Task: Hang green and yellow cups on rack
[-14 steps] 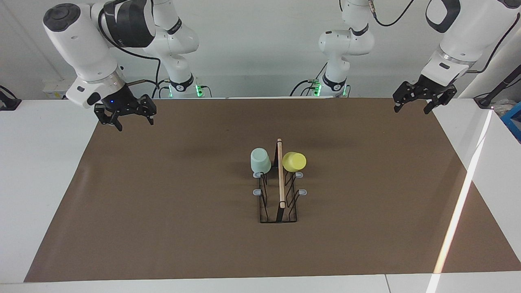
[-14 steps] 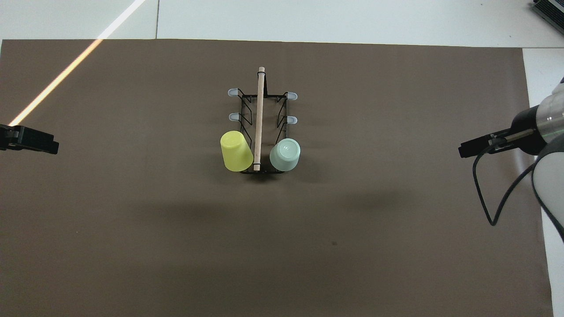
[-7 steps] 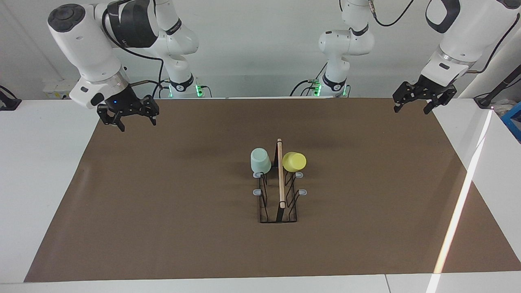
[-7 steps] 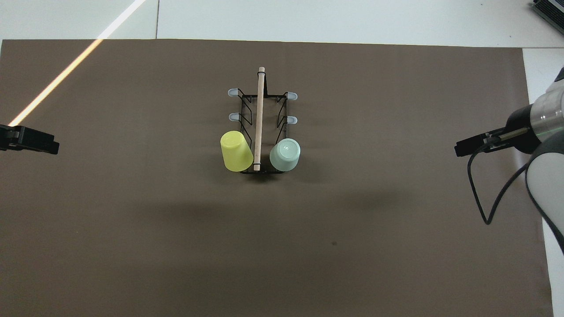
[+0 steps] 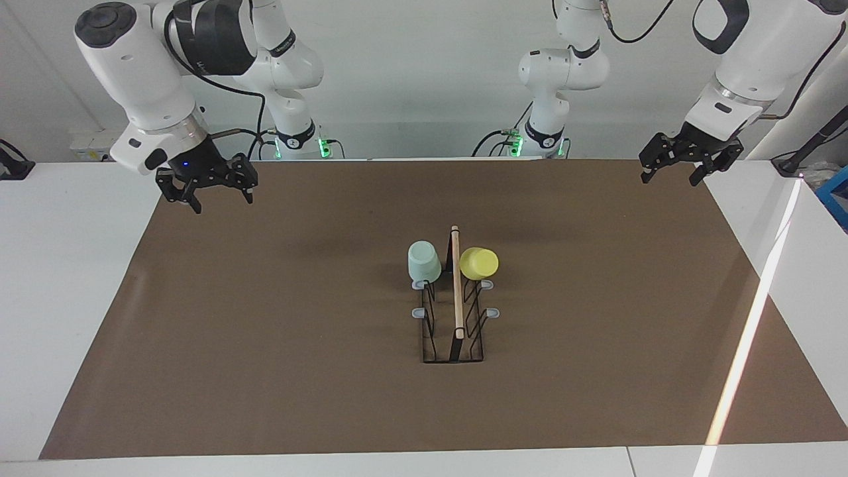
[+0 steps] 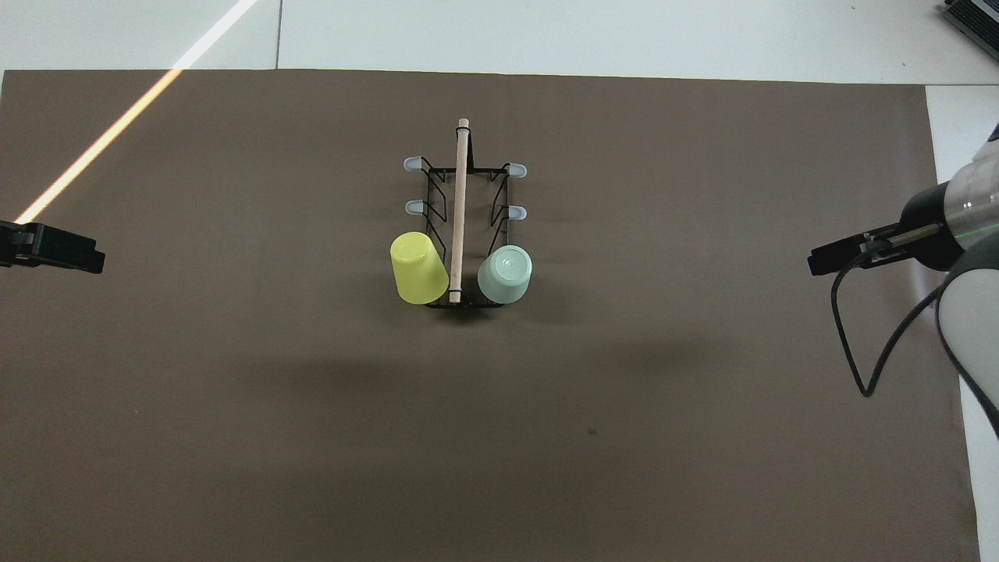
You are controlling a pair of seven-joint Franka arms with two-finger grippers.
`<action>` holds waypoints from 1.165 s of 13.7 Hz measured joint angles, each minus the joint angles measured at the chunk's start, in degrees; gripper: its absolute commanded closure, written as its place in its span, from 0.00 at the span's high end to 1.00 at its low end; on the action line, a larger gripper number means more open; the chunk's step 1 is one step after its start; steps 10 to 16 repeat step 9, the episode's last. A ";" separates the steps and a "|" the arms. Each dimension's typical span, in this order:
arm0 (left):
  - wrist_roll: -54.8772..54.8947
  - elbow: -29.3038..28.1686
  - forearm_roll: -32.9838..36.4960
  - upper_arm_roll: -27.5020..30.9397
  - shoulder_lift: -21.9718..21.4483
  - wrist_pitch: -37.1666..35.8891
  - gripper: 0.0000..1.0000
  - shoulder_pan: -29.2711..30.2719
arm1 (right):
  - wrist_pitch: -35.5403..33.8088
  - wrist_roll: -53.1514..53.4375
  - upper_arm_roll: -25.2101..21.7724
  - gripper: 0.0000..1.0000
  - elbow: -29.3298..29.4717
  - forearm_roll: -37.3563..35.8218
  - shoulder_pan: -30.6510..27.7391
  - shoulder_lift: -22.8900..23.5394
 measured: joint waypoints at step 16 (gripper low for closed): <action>0.00 0.00 0.00 -0.10 0.01 0.61 1.00 0.00 | -1.00 0.03 -0.27 1.00 1.88 0.00 0.00 1.27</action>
